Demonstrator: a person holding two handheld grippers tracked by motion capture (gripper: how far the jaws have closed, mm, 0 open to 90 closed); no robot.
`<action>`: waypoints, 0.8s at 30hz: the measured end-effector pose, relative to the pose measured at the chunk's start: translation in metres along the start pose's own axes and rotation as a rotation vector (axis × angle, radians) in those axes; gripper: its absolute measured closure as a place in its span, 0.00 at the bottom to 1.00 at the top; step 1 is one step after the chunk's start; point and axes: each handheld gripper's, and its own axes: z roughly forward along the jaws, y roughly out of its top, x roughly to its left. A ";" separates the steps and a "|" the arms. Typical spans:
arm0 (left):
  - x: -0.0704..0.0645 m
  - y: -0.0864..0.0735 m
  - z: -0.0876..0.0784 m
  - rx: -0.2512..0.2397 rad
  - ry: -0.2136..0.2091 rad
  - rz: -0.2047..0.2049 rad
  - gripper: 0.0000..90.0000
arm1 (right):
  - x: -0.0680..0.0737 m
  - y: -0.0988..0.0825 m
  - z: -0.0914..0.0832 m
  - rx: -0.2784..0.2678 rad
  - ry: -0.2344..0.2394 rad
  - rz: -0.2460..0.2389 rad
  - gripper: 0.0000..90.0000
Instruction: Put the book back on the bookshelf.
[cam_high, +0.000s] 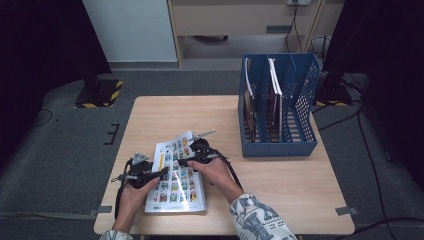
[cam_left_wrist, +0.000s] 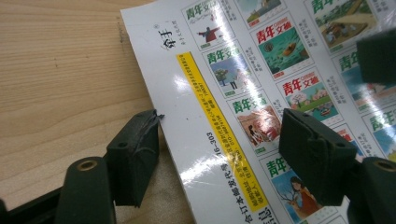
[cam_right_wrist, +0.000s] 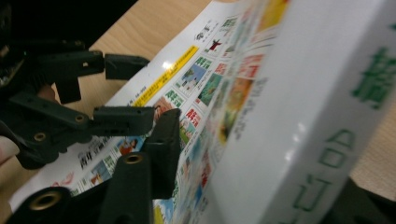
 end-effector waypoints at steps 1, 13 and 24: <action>0.000 0.000 -0.001 -0.001 0.003 0.009 0.34 | 0.000 0.001 -0.001 -0.009 0.000 0.010 0.68; 0.000 0.002 -0.003 -0.061 -0.071 0.043 0.21 | 0.006 0.011 -0.019 -0.088 -0.031 -0.078 0.78; 0.002 -0.002 0.001 0.011 -0.168 0.047 0.13 | 0.009 0.016 -0.036 -0.171 -0.069 -0.150 0.80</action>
